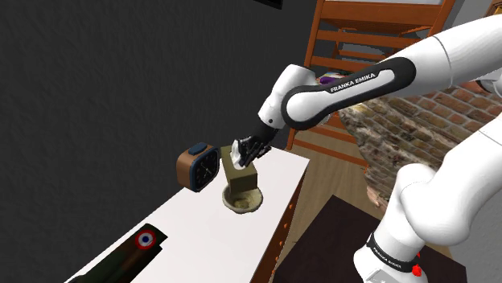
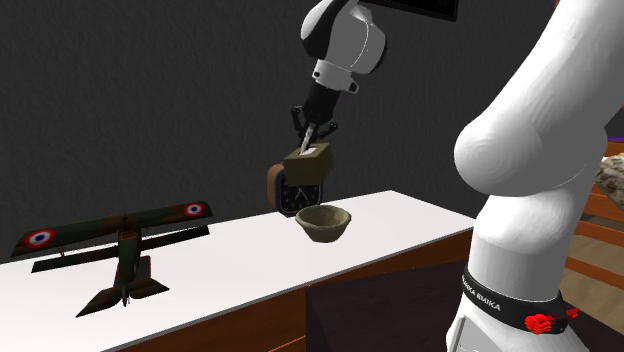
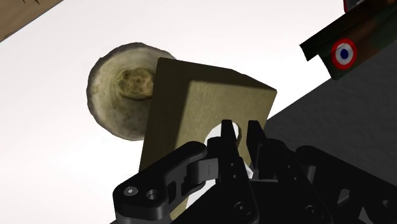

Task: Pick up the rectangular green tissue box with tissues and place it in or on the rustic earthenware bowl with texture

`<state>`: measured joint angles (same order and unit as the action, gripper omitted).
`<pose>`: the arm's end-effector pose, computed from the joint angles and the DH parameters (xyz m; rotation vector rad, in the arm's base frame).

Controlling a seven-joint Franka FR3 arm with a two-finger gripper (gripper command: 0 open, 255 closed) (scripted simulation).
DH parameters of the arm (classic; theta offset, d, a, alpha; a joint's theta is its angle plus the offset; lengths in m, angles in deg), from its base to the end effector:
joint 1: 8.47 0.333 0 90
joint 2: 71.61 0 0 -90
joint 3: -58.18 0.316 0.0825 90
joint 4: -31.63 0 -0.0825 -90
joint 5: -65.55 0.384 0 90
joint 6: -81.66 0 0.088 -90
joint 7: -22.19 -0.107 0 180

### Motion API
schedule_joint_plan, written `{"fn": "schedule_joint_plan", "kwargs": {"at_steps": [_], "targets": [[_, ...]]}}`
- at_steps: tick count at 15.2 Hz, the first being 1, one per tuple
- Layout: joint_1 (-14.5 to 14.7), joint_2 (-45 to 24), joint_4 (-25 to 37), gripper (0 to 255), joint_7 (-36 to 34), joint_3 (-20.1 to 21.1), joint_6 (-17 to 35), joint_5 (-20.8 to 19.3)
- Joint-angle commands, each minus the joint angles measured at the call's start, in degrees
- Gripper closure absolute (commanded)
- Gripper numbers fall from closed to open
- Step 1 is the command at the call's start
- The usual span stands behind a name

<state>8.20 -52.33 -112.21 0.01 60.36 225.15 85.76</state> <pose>0.4306 0.1448 0.4355 -2.7509 0.4268 -0.3137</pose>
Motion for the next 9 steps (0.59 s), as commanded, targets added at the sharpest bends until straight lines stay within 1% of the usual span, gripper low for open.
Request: {"fn": "schedule_joint_plan", "kwargs": {"at_steps": [1,3,9], "targets": [[-1.0,-0.5,1.3,255,3.1,-2.4,-1.5,0.0],[-2.0,-1.0,3.0,255,5.9,-4.7,-3.4,-0.2],[-1.2,-3.5,0.5,255,8.2,-5.1,1.3,1.9]]}}
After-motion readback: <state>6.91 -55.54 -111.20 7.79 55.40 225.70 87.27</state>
